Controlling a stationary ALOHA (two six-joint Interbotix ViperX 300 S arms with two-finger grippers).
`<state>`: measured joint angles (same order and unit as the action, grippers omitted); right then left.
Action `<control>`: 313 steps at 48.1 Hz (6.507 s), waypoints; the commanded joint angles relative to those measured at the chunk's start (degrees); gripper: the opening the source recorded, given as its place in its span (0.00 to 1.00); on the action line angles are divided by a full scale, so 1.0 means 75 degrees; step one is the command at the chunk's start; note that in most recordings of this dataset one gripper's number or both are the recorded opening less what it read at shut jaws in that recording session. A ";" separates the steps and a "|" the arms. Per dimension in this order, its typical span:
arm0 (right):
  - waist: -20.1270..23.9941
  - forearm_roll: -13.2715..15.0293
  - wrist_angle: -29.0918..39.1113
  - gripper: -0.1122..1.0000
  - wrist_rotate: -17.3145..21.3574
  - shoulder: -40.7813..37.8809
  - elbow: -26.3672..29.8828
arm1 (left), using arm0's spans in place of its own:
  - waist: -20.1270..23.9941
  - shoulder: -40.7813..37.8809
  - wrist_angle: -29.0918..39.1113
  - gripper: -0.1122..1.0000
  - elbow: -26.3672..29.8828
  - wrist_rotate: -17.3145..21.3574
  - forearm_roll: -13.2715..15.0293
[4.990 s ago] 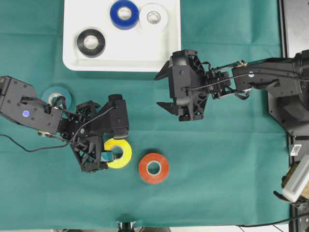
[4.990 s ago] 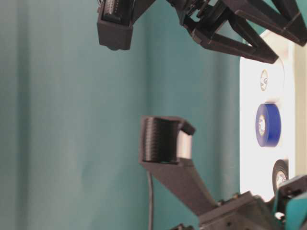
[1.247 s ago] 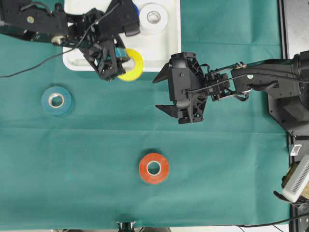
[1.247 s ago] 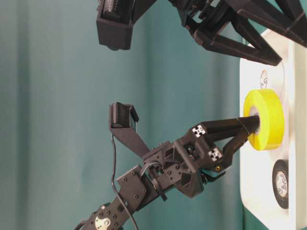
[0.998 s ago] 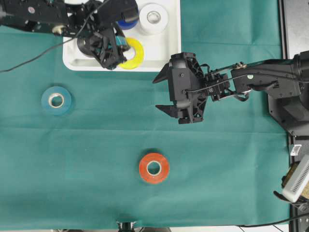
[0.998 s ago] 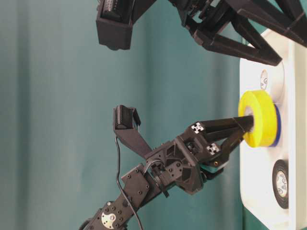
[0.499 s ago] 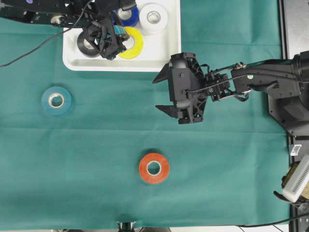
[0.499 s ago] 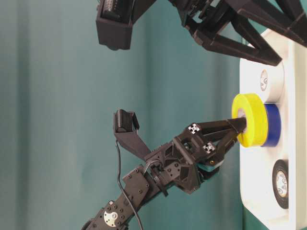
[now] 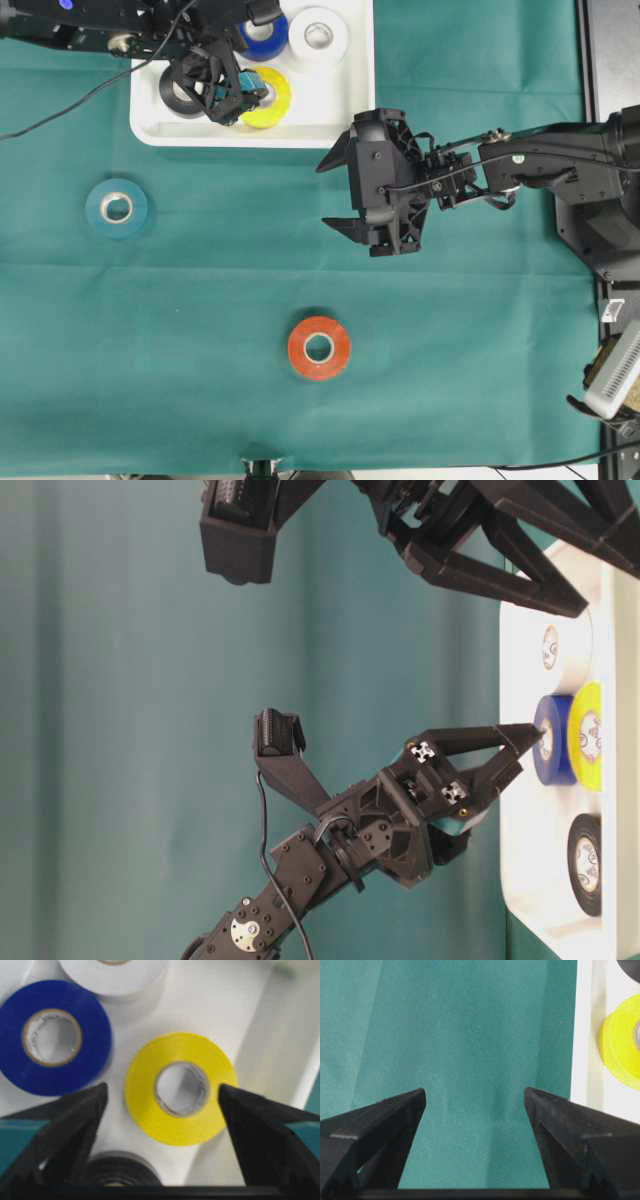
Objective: Put the tape alternately from left to right into the white case.
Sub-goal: 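Release the yellow roll below the blue roll and withdraw left gripper, then move the right gripper to the orange roll and grip its hole, then carry the orange roll with the right gripper into the tray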
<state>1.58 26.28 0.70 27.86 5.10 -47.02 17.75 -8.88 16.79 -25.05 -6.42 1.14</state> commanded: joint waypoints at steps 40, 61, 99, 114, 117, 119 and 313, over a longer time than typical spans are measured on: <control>0.0023 -0.0012 -0.0059 0.92 0.0012 0.0070 0.0129 | -0.0691 0.0949 -0.0059 0.99 -0.0574 0.0012 -0.0012; 0.0023 -0.0012 -0.0059 0.92 0.0023 0.0070 0.0129 | -0.1535 0.1500 -0.0059 0.99 -0.1113 0.0012 -0.0012; 0.0023 -0.0023 -0.0059 0.92 0.0023 0.0070 0.0117 | -0.2602 0.2121 -0.0340 0.99 -0.2086 -0.0012 0.0000; 0.0270 -0.0012 -0.0059 0.92 0.0035 0.0070 0.0129 | -0.2602 0.2133 -0.0410 0.99 -0.2121 0.0000 0.0000; 0.0363 -0.0023 -0.0059 0.92 0.0035 0.0070 0.0141 | -0.2602 0.2133 -0.0422 0.99 -0.2145 0.0000 0.0000; 0.0457 -0.0023 -0.0059 0.92 0.0047 0.0059 0.0141 | -0.2602 0.2133 -0.0422 0.99 -0.2145 0.0000 0.0000; 0.1488 0.0035 0.1441 0.12 0.1289 -0.1207 0.2285 | -0.2824 0.2121 -0.0422 0.99 -0.2238 -0.0023 0.0012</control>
<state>14.68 26.46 11.69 37.71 -5.71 -31.82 -2.99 5.71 14.06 -42.28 -6.59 1.14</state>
